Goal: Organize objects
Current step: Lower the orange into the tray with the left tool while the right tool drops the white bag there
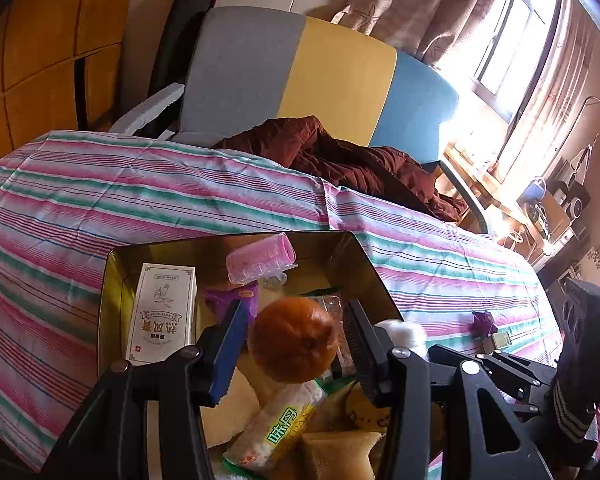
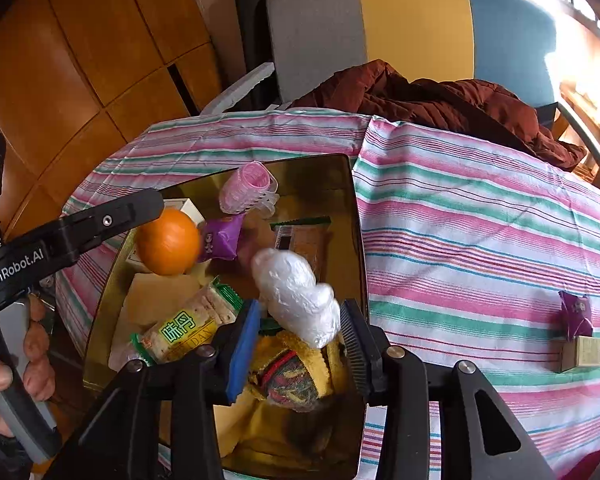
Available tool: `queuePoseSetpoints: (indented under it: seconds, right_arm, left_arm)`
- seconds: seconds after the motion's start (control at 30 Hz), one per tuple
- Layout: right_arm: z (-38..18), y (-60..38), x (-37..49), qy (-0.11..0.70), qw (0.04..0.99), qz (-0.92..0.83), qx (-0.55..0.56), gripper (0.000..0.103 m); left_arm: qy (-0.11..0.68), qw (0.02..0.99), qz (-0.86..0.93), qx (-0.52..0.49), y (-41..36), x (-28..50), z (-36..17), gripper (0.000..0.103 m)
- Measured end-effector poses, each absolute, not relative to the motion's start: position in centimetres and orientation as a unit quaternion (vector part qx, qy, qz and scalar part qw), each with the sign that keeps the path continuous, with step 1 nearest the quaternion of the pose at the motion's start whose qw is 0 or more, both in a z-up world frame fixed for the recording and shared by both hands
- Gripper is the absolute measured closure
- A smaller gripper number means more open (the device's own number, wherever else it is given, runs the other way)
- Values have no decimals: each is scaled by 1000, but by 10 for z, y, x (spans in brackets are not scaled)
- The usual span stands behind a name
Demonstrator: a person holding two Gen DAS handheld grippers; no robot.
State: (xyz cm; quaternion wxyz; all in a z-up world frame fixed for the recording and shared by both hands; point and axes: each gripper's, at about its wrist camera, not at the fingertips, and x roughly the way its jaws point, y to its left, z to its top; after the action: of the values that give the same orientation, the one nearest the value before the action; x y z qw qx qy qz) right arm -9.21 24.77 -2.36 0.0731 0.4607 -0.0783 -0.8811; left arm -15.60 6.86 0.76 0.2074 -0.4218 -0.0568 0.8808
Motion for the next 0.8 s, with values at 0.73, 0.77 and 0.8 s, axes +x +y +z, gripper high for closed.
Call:
queuePoseSetpoints:
  seconds: [0.73, 0.77, 0.8]
  right_arm:
    - [-10, 213, -51, -55, 78, -898, 429, 26]
    - [-9, 211, -48, -53, 77, -900, 426, 22]
    - [-7, 209, -45, -51, 75, -902, 422, 16]
  left_arm:
    - [-38, 143, 895, -420, 29, -93, -7, 51]
    - [-34, 140, 898, -417, 28, -90, -6, 51]
    - [-31, 137, 900, -413, 28, -86, -5, 51]
